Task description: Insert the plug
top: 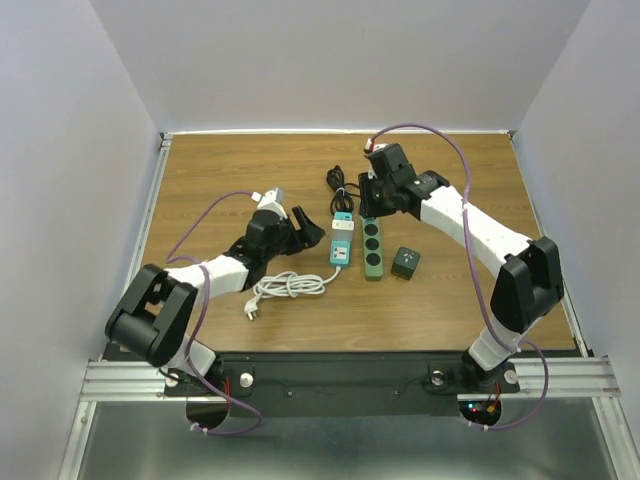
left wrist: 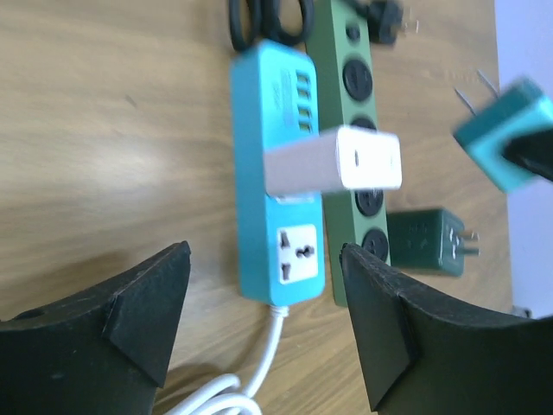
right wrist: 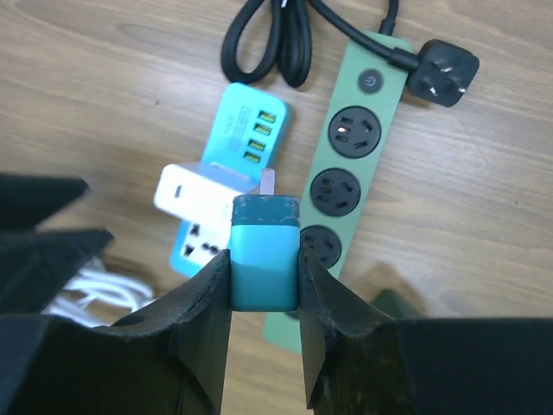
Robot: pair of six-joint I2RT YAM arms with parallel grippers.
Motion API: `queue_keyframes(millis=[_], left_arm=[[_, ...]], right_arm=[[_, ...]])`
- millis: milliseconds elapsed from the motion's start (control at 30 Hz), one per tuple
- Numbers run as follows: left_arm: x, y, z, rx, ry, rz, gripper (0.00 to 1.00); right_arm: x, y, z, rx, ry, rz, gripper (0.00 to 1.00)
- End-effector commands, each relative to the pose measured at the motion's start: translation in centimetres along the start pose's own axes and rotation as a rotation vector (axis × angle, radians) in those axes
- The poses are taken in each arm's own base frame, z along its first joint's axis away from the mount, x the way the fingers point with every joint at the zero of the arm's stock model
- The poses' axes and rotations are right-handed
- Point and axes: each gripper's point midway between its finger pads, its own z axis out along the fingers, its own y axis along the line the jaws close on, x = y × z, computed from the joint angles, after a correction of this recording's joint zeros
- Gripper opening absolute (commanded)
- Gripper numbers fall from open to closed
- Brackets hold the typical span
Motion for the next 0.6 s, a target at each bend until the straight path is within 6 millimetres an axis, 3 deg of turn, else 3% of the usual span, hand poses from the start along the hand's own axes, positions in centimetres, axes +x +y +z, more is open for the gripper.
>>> queue_keyframes(millis=[0, 100, 133, 233, 267, 300, 567], left_arm=[[-4.4, 0.8, -2.3, -0.049, -0.131, 0.096, 0.81], [-6.0, 2.0, -3.4, -0.086, -0.181, 0.099, 0.82], [-6.8, 2.5, -4.1, -0.096, -0.208, 0.093, 0.82], [-7.6, 3.6, -5.0, -0.122, -0.237, 0.097, 0.82], [-8.4, 3.8, -5.6, -0.127, -0.260, 0.097, 0.82], [-8.5, 4.1, -5.8, -0.137, -0.262, 0.108, 0.82], [-9.7, 4.9, -7.0, -0.156, -0.289, 0.137, 0.82]], right_arm=[[2.4, 2.8, -3.3, -0.047, 0.186, -0.036, 0.00], [3.6, 4.1, -4.9, -0.076, 0.289, -0.056, 0.00], [2.8, 4.7, -5.2, -0.084, 0.293, -0.060, 0.00], [4.1, 5.7, -6.6, -0.114, 0.416, -0.097, 0.00], [3.3, 6.9, -7.3, -0.144, 0.409, -0.113, 0.00], [4.7, 7.3, -7.1, -0.152, 0.488, -0.129, 0.00], [7.9, 8.3, -5.6, -0.199, 0.647, -0.126, 0.00]])
